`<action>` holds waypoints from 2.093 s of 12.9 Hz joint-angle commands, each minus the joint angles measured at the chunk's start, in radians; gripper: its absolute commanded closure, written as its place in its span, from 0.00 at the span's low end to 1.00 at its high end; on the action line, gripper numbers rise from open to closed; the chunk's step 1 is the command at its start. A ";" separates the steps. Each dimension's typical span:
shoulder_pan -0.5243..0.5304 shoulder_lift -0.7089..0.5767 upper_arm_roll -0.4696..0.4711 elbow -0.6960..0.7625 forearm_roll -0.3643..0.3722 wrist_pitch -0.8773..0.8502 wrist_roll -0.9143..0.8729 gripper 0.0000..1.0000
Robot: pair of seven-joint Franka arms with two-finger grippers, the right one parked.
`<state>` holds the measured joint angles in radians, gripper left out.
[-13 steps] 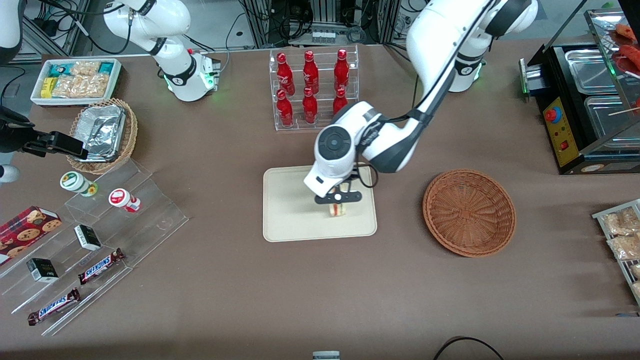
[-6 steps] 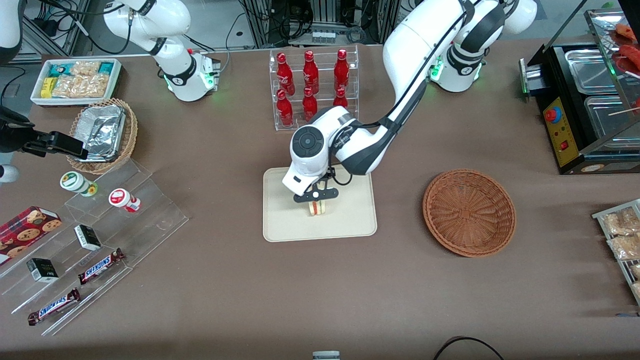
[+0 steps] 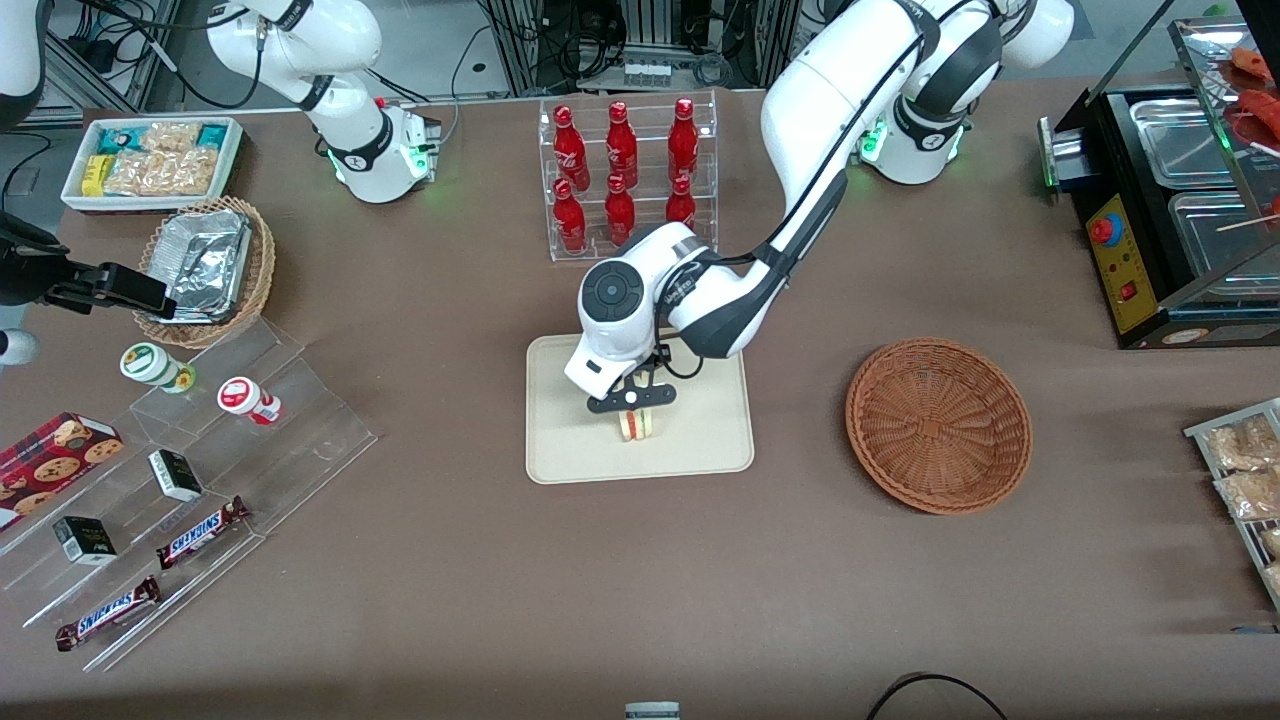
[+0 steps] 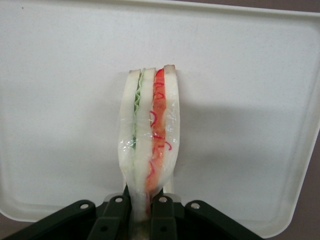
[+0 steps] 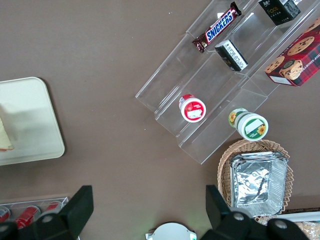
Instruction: Place sandwich from basket to tray
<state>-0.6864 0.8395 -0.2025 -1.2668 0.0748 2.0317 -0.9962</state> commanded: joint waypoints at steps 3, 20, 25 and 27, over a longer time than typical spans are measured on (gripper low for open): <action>-0.016 0.032 0.012 0.041 0.017 0.016 -0.067 1.00; 0.091 -0.207 0.012 0.038 -0.052 -0.223 0.184 0.00; 0.281 -0.368 0.009 -0.093 -0.061 -0.312 0.395 0.00; 0.356 -0.452 0.009 -0.190 -0.061 -0.318 0.515 0.00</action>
<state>-0.3878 0.5115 -0.1857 -1.3090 0.0320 1.7129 -0.5764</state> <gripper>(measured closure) 0.000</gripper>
